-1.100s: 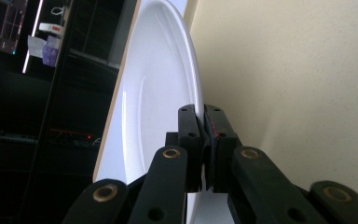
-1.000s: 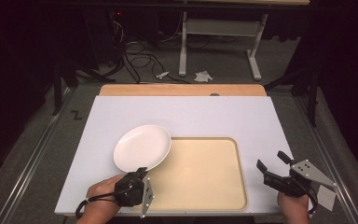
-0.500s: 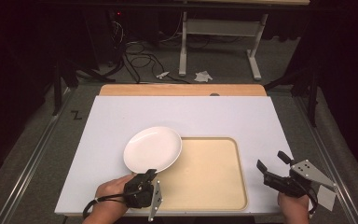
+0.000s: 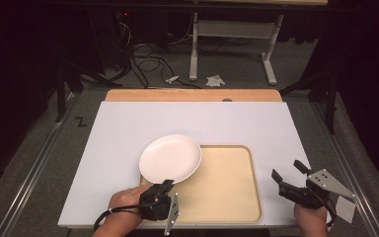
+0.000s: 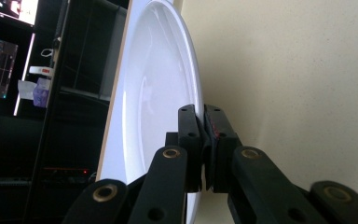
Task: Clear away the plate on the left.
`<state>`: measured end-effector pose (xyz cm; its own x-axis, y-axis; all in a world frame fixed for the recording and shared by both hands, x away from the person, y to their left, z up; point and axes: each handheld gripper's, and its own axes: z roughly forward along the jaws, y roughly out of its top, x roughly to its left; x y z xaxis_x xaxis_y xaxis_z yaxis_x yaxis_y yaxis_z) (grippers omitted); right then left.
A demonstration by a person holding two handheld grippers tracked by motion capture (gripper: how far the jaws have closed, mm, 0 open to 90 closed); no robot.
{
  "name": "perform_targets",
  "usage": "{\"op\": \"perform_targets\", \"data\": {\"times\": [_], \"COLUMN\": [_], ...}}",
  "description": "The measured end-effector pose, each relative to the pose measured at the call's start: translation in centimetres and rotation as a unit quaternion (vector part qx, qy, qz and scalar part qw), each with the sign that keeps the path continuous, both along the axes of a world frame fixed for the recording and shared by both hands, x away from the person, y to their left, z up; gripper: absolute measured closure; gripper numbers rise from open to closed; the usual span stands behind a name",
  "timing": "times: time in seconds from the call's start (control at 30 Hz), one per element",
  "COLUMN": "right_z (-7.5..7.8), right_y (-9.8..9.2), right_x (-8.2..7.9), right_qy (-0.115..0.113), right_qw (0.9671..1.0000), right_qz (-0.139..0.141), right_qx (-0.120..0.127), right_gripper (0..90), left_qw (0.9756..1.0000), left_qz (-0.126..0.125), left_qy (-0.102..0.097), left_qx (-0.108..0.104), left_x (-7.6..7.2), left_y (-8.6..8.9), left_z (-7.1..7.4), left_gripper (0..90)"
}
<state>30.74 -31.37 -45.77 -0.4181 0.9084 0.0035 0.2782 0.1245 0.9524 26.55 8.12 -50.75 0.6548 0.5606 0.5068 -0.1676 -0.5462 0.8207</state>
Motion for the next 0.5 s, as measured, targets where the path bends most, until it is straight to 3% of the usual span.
{"op": "perform_targets", "data": {"times": [0.3,0.5], "right_z": [0.1,0.0], "right_y": [-0.2,-0.2], "right_x": [-0.1,0.0], "right_qy": [-0.002,-0.001], "right_qw": [1.0,1.0], "right_qz": [-0.004,-0.005], "right_qx": [0.003,0.003], "right_gripper": [16.2,16.2], "left_qw": [0.9998,0.9991], "left_qz": [-0.017,-0.038], "left_qy": [-0.002,-0.001], "left_qx": [0.012,0.021], "left_x": [-0.5,-0.6], "left_y": [-1.0,-2.6], "left_z": [0.0,-0.2], "left_gripper": [87.0,87.0]}}
